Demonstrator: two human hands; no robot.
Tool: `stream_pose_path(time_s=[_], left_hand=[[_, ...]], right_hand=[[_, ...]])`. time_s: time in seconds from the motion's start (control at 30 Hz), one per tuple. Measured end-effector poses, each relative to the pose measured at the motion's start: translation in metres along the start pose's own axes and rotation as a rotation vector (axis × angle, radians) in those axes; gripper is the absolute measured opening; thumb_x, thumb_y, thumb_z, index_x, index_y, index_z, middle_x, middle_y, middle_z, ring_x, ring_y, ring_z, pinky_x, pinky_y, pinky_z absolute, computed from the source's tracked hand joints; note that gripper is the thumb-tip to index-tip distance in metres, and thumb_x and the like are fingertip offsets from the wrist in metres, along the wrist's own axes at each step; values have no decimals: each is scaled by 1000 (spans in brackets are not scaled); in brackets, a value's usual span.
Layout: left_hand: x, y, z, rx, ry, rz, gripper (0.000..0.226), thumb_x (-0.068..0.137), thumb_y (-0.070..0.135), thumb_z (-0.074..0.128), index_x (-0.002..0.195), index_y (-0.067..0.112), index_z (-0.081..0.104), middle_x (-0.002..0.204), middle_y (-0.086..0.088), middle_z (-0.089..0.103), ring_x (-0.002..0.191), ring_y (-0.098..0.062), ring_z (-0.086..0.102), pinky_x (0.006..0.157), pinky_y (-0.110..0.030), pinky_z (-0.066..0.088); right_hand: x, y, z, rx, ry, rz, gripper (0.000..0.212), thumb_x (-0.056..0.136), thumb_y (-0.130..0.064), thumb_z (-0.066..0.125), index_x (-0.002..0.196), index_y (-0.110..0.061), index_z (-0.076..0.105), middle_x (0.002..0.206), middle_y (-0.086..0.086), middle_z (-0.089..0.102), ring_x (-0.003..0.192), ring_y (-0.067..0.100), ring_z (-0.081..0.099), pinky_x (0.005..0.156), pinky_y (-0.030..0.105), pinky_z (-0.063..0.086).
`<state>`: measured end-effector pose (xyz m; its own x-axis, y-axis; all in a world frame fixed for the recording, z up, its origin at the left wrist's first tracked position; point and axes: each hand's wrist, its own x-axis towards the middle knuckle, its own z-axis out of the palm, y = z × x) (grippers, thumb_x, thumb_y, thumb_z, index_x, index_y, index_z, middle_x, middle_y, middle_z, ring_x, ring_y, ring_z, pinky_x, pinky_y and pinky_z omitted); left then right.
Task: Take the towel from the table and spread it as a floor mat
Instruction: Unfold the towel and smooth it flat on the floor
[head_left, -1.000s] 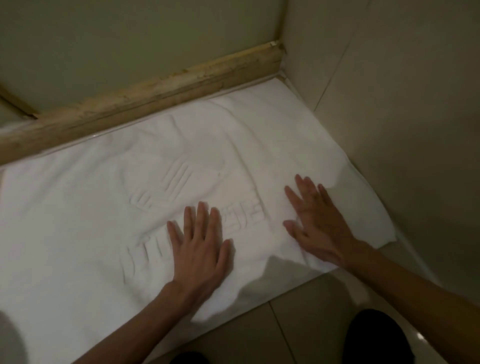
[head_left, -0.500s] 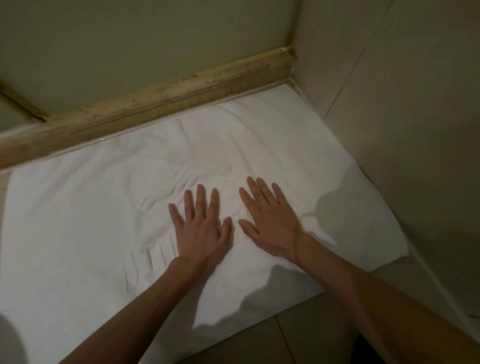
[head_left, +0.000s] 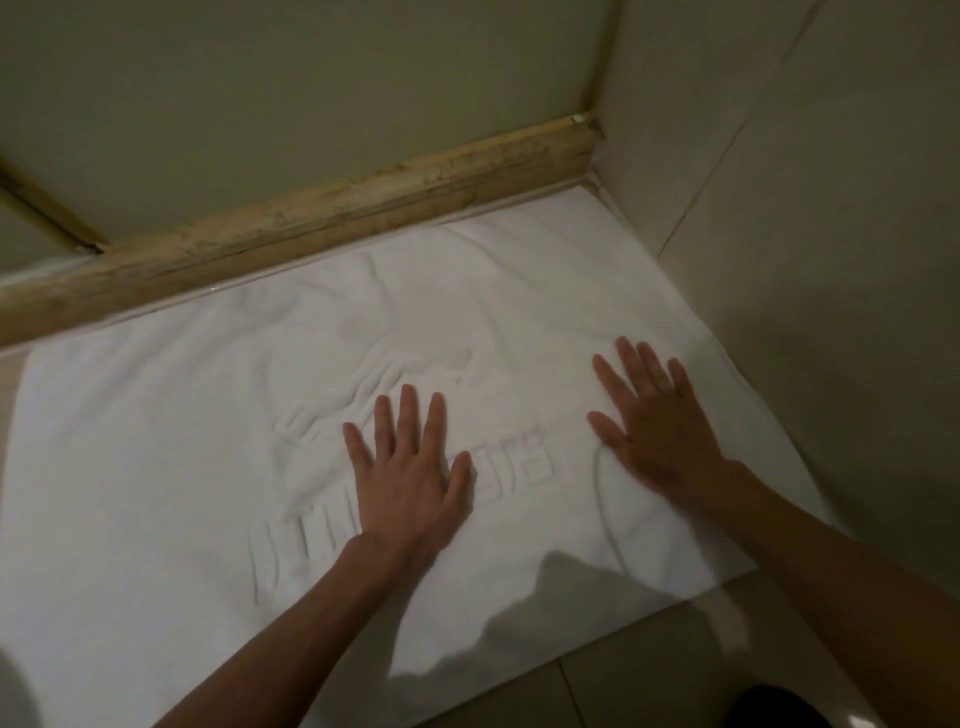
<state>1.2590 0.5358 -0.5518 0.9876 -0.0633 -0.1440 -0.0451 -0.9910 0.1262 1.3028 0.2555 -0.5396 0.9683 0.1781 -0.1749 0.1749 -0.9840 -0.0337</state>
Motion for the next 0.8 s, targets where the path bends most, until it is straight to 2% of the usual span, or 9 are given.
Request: stream_pose_path(time_s=[0.2, 0.43, 0.5, 0.6, 0.73, 0.8], left_hand=[[0, -1, 1, -2, 7, -4, 69, 91, 57, 12, 152, 26, 4, 160, -6, -2, 146, -28, -12, 113, -59, -8], [2, 1, -5, -3, -37, 5, 72, 89, 59, 8, 152, 26, -4, 160, -7, -11, 144, -28, -21, 111, -59, -14], [8, -1, -11, -19, -32, 14, 73, 88, 60, 9, 152, 26, -4, 160, -7, -14, 143, -29, -23, 111, -60, -15], [29, -9, -23, -34, -9, 29, 74, 89, 63, 5, 152, 27, -9, 158, -7, -20, 142, -30, -27, 111, -60, -15], [65, -21, -31, -27, -39, 35, 72, 92, 62, 10, 151, 27, -11, 158, -7, -21, 142, -30, -27, 111, -61, -10], [74, -23, -28, -9, -56, 22, 73, 91, 63, 11, 151, 28, -11, 159, -6, -19, 142, -30, -25, 112, -61, -10]], right_hand=[[-5, 39, -1, 31, 4, 53, 74, 86, -60, 9, 150, -23, 14, 159, 9, 6, 146, 24, 1, 118, 40, 3], [-4, 38, -4, 21, -13, 80, 78, 84, -62, 7, 150, -21, 13, 159, 10, 3, 146, 23, -2, 117, 43, -4], [3, 27, -10, 18, -13, 65, 82, 82, -63, 4, 150, -19, 15, 159, 12, 5, 146, 27, 1, 117, 45, -3], [23, -5, -22, 37, 22, -53, 85, 84, -65, 4, 147, -12, 24, 156, 19, 13, 144, 36, 13, 116, 49, 6], [59, -55, -25, 31, -4, -156, 72, 91, -59, 14, 150, -21, -1, 159, 10, -9, 146, 25, -9, 117, 39, -8], [75, -78, -25, 38, 7, -207, 72, 91, -59, 16, 151, -21, 0, 159, 9, -8, 146, 24, -10, 117, 41, -7]])
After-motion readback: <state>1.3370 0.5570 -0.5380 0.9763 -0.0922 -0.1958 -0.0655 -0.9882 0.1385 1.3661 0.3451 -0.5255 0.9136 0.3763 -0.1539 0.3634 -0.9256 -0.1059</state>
